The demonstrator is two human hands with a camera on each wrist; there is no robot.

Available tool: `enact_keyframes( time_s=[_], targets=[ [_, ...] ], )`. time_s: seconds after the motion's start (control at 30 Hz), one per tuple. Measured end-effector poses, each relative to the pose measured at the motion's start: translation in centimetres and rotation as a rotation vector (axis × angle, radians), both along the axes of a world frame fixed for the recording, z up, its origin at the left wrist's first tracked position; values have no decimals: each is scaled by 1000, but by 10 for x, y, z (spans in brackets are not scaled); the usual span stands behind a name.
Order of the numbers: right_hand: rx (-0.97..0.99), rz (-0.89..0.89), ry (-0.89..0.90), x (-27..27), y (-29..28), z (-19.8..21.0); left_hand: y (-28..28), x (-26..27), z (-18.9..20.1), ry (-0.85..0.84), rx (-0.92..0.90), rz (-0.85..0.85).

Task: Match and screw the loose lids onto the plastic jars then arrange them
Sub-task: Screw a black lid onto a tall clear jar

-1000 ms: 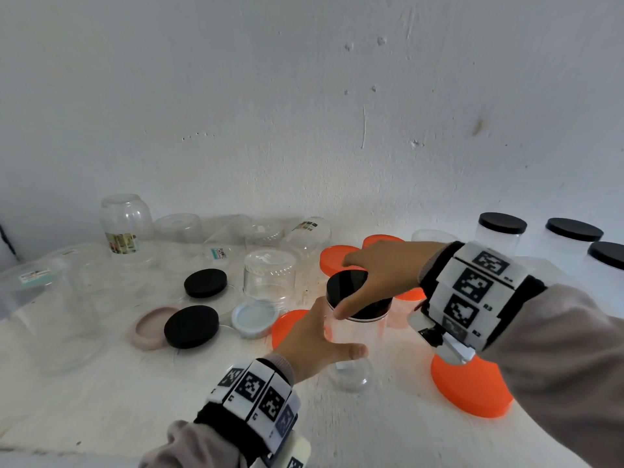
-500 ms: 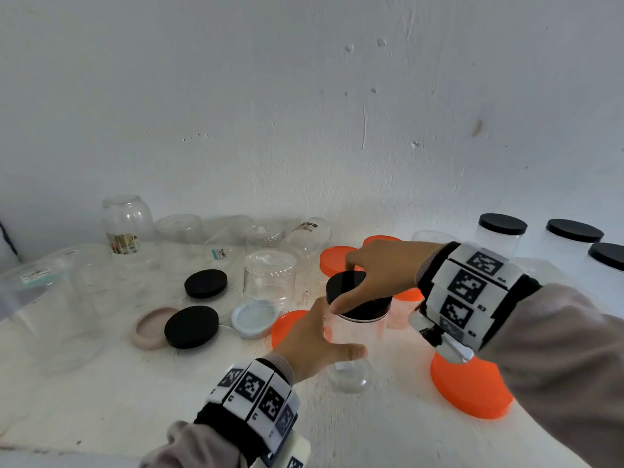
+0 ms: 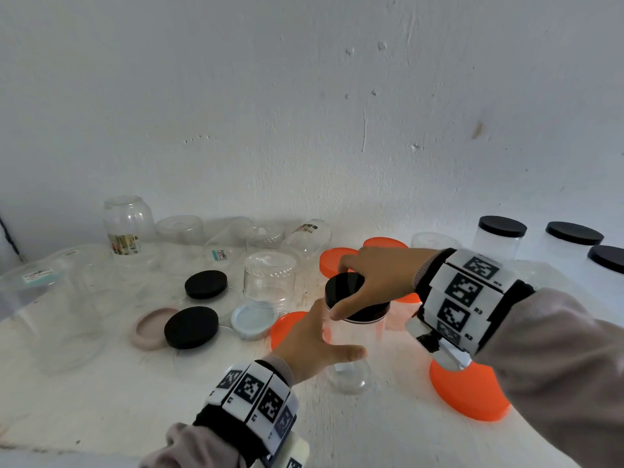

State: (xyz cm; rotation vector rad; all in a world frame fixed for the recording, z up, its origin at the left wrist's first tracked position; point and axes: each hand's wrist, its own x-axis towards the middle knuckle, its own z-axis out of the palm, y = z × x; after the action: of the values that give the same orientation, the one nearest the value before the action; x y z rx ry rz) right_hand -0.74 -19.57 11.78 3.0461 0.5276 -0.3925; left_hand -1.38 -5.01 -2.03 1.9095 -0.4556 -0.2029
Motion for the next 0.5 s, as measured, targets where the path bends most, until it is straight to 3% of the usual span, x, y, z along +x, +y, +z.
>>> enact_keyframes(
  time_s=[0.23,0.5],
  targets=[
    [29,93,119,-1,-5,12,-1,0,1,3,-6,9],
    [-13,34,-82,-3,1,-3,0,-1,0,-6,19,32]
  ],
)
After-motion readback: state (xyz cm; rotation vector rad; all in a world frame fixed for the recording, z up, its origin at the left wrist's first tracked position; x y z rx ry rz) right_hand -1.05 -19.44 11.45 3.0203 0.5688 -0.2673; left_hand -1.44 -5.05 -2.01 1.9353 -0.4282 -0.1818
